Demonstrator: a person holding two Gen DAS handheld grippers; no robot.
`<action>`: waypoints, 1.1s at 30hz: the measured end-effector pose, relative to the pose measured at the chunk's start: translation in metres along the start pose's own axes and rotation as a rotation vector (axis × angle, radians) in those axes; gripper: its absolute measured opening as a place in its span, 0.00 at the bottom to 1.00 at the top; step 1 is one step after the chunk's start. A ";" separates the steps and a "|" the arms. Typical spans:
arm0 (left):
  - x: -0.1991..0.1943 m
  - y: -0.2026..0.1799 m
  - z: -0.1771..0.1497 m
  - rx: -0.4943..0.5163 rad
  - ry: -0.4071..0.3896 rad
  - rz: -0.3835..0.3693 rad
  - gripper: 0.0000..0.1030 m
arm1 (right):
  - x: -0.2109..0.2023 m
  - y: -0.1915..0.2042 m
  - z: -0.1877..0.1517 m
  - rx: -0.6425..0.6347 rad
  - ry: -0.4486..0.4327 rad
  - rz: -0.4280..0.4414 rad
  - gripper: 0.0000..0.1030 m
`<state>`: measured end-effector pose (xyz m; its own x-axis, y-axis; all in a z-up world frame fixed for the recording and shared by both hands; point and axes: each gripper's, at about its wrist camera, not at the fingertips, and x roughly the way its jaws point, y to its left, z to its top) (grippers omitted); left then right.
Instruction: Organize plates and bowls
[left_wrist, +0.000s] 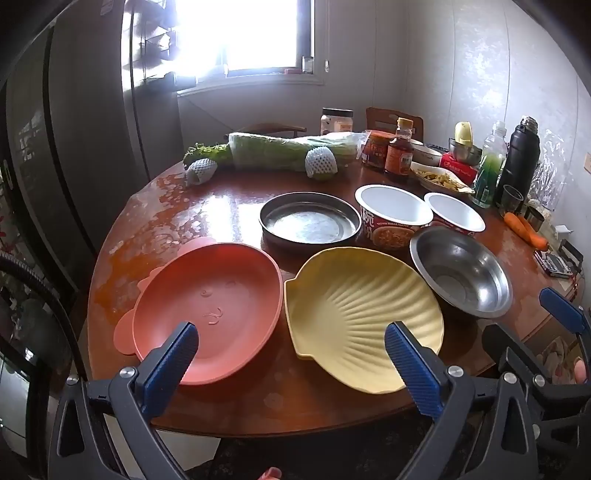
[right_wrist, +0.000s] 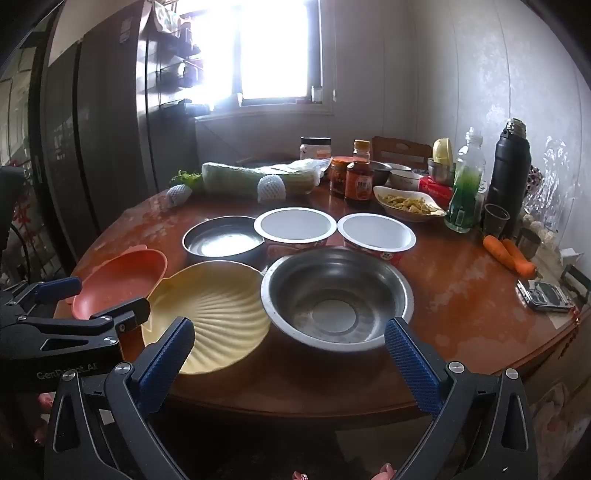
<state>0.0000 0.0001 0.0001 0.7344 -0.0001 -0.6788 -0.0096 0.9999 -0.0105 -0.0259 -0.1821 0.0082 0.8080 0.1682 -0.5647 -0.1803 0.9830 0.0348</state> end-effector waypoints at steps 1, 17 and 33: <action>0.000 0.000 0.000 0.000 -0.001 0.003 0.99 | 0.000 0.000 0.000 0.000 0.000 0.001 1.00; 0.002 -0.003 0.000 -0.004 -0.006 -0.006 0.99 | -0.001 -0.001 0.000 -0.003 -0.003 -0.004 1.00; -0.016 0.052 0.015 -0.086 0.000 0.056 0.99 | 0.002 0.023 0.018 -0.050 -0.023 0.101 1.00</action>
<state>-0.0018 0.0521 0.0211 0.7312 0.0556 -0.6799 -0.1086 0.9935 -0.0355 -0.0180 -0.1573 0.0227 0.7972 0.2681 -0.5410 -0.2888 0.9562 0.0484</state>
